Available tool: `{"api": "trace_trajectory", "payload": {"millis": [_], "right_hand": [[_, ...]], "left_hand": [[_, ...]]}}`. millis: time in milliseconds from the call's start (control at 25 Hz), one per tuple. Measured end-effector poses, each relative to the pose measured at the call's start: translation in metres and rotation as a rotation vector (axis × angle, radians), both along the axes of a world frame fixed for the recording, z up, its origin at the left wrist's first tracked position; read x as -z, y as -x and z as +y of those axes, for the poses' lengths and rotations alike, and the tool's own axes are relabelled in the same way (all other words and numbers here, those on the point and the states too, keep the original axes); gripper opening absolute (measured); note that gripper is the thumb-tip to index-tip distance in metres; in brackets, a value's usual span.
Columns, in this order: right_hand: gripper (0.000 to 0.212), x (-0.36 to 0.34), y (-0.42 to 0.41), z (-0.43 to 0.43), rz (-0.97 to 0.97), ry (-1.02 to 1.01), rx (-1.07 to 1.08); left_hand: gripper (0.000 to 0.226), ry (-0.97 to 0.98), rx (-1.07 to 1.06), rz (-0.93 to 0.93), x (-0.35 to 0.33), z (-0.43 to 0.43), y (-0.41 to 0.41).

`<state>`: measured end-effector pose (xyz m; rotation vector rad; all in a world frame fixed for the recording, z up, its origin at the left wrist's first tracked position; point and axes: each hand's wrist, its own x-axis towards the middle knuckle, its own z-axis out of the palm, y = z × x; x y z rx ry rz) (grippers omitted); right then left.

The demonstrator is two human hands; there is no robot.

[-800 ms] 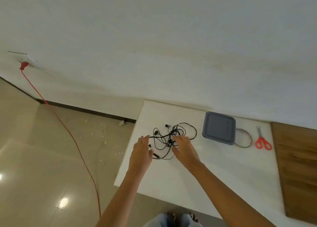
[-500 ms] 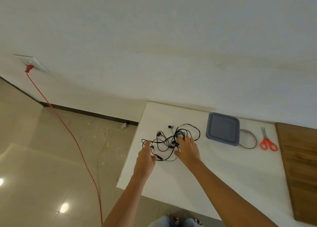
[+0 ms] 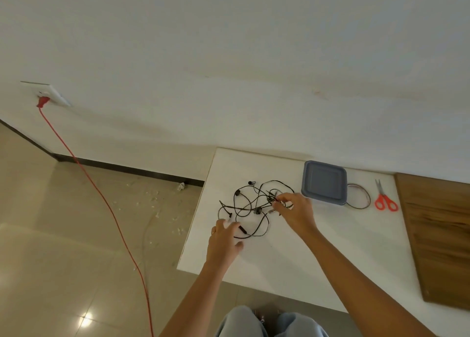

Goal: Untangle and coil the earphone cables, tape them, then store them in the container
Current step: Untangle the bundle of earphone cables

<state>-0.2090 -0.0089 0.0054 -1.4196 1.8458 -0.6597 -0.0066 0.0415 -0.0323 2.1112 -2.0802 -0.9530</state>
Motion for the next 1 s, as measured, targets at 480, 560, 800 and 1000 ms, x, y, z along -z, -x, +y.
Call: {"api": "trace_trajectory", "payload": {"millis": [480,560,800,1000], "right_hand": [[0.005,-0.094,0.017,-0.003,-0.392,0.062,-0.095],[0.009,-0.109,0.018,-0.005,-0.453,0.071,-0.136],[0.015,-0.129,0.03,-0.012,-0.353,0.146,-0.153],[0.006,-0.136,0.037,-0.007,-0.194,0.163,-0.263]], "left_hand": [[0.059,0.293,-0.106,0.635,-0.087,-0.048,0.04],[0.053,0.323,-0.035,0.64,-0.1,-0.058,0.048],[0.017,0.263,0.018,0.688,-0.137,-0.078,0.047],[0.021,0.274,-0.017,0.672,-0.158,-0.08,0.042]]}}
